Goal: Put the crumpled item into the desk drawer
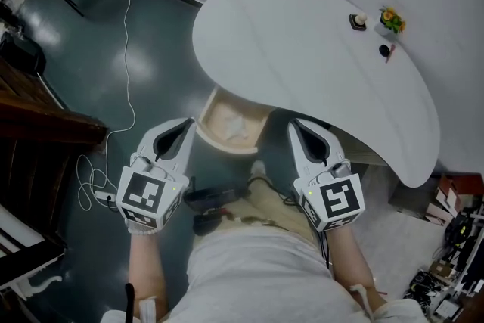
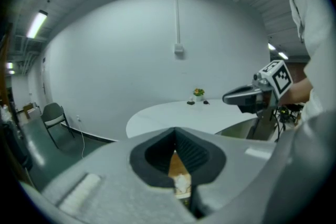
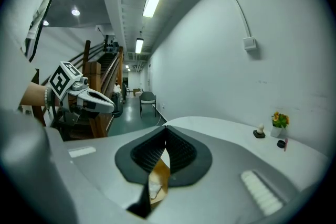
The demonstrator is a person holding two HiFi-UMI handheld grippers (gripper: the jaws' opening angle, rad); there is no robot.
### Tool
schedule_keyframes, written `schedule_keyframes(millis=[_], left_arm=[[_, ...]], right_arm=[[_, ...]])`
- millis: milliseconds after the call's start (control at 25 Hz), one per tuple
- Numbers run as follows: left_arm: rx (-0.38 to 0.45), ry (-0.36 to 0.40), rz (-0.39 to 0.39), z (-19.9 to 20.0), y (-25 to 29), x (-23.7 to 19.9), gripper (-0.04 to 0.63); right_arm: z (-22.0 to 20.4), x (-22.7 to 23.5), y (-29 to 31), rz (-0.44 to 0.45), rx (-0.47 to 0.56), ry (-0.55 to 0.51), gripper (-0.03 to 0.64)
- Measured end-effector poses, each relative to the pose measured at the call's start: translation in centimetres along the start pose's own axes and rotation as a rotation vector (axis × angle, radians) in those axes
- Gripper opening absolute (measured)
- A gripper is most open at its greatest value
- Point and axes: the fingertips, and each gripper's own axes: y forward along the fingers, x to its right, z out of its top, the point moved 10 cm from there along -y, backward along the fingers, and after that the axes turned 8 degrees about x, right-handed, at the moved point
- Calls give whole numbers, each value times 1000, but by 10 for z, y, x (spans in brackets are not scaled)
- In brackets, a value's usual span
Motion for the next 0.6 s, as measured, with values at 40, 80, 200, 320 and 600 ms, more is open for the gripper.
schedule_keyframes(millis=[40,80,200,320,600], left_arm=[[1,-2,1,0,0,0,-3],[2,-7,1,0,-1,1,-3],[1,-22,-1,-4,-3,3,-3],[-4,-32,-5,-10,-7,6,-3],[-6,-47,-10,-15,-12,12,-3]], right_arm=[[1,1,1,0,1,-2,5],[1,1,2,2,1,-3,5],[2,0,3,7,0,-7,5],[2,-3,2,11,0,-12,5],[-2,-6,0,14,-16,-19,5]])
